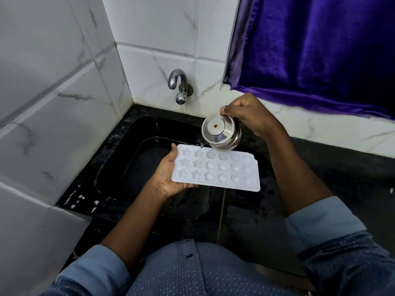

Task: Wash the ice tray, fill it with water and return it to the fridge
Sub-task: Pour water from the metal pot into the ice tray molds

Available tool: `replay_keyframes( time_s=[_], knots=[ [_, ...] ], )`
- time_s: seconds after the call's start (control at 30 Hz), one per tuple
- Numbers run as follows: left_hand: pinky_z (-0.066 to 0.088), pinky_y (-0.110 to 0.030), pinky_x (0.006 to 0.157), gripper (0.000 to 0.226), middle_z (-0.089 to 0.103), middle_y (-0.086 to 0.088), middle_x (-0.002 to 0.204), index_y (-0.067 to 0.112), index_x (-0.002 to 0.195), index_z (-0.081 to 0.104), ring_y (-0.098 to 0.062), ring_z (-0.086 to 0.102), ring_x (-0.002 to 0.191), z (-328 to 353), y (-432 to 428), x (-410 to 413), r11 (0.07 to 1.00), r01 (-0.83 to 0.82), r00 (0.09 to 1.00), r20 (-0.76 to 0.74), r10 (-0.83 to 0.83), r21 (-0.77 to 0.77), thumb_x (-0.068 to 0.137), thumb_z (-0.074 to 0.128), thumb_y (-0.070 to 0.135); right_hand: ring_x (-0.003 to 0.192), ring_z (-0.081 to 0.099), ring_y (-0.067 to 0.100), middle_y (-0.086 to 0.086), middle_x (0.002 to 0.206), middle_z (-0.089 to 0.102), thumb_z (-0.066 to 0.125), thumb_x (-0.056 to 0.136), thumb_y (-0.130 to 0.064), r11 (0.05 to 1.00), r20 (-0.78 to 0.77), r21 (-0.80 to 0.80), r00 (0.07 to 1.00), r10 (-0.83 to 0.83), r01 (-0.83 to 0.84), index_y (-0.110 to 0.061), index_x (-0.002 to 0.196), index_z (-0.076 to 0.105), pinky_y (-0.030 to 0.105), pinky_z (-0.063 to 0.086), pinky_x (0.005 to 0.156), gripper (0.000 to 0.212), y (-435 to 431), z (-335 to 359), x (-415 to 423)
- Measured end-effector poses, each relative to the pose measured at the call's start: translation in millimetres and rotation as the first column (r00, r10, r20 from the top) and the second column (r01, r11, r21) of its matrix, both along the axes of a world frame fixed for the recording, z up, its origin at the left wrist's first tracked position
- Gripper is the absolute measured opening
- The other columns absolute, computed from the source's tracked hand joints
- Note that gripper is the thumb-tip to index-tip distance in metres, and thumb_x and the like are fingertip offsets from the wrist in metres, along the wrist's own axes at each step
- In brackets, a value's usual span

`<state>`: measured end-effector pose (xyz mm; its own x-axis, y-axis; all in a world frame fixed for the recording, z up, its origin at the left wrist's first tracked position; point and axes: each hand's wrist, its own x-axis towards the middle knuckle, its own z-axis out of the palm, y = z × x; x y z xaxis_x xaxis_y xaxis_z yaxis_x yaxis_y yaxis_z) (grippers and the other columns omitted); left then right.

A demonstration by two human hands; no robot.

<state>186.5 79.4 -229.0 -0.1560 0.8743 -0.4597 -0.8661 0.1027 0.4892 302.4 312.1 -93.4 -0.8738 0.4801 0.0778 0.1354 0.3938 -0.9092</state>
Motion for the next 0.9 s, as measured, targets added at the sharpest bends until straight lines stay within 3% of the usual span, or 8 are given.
replay_keyframes(
  time_s=[0.1,0.3,0.4,0.6,0.73,0.83,0.9],
  knots=[
    [0.042,-0.067,0.111,0.090,0.057,-0.021,0.151,0.012,0.151,0.054,-0.045,0.053,0.140,-1,0,-1,1.000,0.012,1.000,0.026,-0.012,0.009,0.097,0.036,0.081,0.074,0.051,0.027,0.042,0.076,0.060,0.077,0.081,-0.042,1.000,-0.001,0.003,1.000,-0.020,0.020,0.002,0.076,0.076,0.040,0.043,0.078,0.045,4,0,1],
    [0.035,-0.068,0.116,0.090,0.057,-0.022,0.152,0.011,0.151,0.054,-0.045,0.053,0.141,-1,3,-1,0.999,0.033,0.999,0.041,-0.034,0.013,0.097,0.037,0.081,0.076,0.051,0.026,0.030,0.072,0.058,0.077,0.081,-0.043,1.000,0.008,0.002,1.000,-0.027,0.027,0.004,0.076,0.075,0.039,0.043,0.081,0.047,7,0,1],
    [0.034,-0.069,0.117,0.090,0.057,-0.021,0.152,0.011,0.152,0.053,-0.046,0.053,0.141,-1,4,-1,0.999,0.048,0.998,0.041,-0.048,0.015,0.097,0.037,0.081,0.074,0.050,0.026,0.036,0.071,0.057,0.077,0.082,-0.042,0.999,0.012,-0.005,0.999,-0.034,0.034,0.004,0.076,0.075,0.039,0.042,0.080,0.047,5,-1,1],
    [0.041,-0.068,0.111,0.089,0.059,-0.021,0.150,0.012,0.149,0.056,-0.045,0.059,0.134,3,4,-1,0.998,0.054,0.998,0.031,-0.054,0.018,0.097,0.035,0.081,0.067,0.041,0.025,0.015,0.068,0.051,0.076,0.084,-0.037,1.000,0.008,0.004,1.000,-0.028,0.028,0.015,0.078,0.068,0.037,0.038,0.073,0.053,3,0,2],
    [0.042,-0.067,0.110,0.088,0.060,-0.022,0.149,0.011,0.147,0.058,-0.045,0.061,0.133,7,4,-1,0.999,0.047,0.998,0.037,-0.048,0.010,0.098,0.036,0.081,0.071,0.046,0.025,0.019,0.071,0.056,0.077,0.082,-0.040,0.999,0.003,-0.006,0.999,-0.035,0.035,0.010,0.077,0.071,0.038,0.039,0.075,0.051,1,1,2],
    [0.042,-0.067,0.110,0.088,0.060,-0.022,0.148,0.011,0.146,0.058,-0.045,0.062,0.132,9,3,-1,0.999,0.036,0.999,0.037,-0.036,0.005,0.098,0.035,0.080,0.064,0.041,0.023,0.014,0.065,0.050,0.076,0.084,-0.036,0.999,0.003,-0.007,0.999,-0.048,0.048,0.005,0.067,0.069,0.037,0.036,0.068,0.045,1,3,4],
    [0.044,-0.066,0.108,0.087,0.062,-0.022,0.145,0.011,0.145,0.060,-0.044,0.065,0.128,10,1,-2,1.000,0.022,0.999,0.030,-0.022,-0.001,0.098,0.034,0.080,0.066,0.044,0.025,0.020,0.065,0.055,0.076,0.083,-0.038,0.999,0.000,-0.008,0.999,-0.049,0.049,0.008,0.071,0.069,0.038,0.038,0.070,0.048,2,4,7]
  ],
)
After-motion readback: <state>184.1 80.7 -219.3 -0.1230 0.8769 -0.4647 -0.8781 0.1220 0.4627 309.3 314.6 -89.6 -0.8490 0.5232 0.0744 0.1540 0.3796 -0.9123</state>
